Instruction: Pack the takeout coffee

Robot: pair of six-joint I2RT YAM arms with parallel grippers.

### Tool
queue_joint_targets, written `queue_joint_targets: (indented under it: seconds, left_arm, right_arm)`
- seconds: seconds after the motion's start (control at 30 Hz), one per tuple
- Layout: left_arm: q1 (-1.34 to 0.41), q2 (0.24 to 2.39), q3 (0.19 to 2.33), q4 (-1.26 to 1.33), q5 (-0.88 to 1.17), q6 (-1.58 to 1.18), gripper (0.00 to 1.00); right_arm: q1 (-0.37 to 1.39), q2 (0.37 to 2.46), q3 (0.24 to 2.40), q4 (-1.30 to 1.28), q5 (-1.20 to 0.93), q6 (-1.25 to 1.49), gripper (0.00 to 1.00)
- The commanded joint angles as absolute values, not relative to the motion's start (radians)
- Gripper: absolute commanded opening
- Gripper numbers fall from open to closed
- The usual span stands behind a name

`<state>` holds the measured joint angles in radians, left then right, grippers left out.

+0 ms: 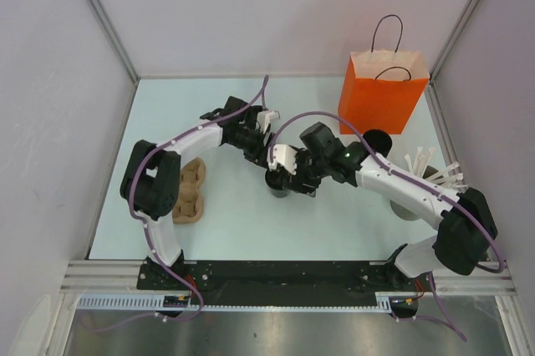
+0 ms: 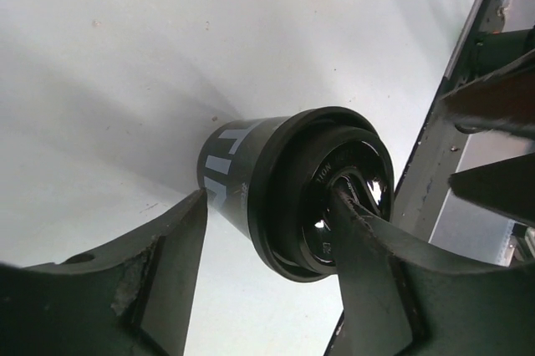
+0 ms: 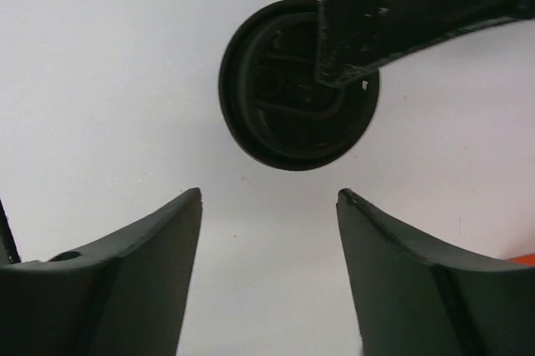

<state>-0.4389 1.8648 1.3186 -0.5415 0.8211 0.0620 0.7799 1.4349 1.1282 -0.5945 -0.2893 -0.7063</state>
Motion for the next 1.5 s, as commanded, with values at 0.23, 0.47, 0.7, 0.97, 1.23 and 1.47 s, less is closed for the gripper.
queue_joint_targets:
  seconds: [0.23,0.47,0.7,0.97,1.23,1.47]
  left_arm:
    - [-0.451,1.87,1.431,-0.624,0.781,0.124,0.77]
    - [-0.451,1.848,1.479,-0.649,0.805,0.127,0.79]
    - [-0.449,1.838,1.428,-0.646,0.808,0.161,0.78]
    - [-0.453,1.848,1.384,-0.629,0.83,0.169,0.77]
    - [-0.462,1.853,1.368,-0.614,0.838,0.163,0.76]
    - [-0.465,1.858,1.358,-0.607,0.838,0.161,0.75]
  right_arm:
    - [0.667,1.384,1.213,-0.568,-0.39,-0.615,0.88]
    - [0.585,1.459,1.215,-0.47,-0.487,-0.477,0.82]
    - [0.477,1.557,1.226,-0.483,-0.704,-0.341,0.77]
    - [0.416,1.631,1.226,-0.538,-0.887,-0.304,0.73]
    - [0.416,1.69,1.226,-0.565,-0.934,-0.29,0.68]
    - [0.423,1.732,1.226,-0.54,-0.937,-0.259,0.63]
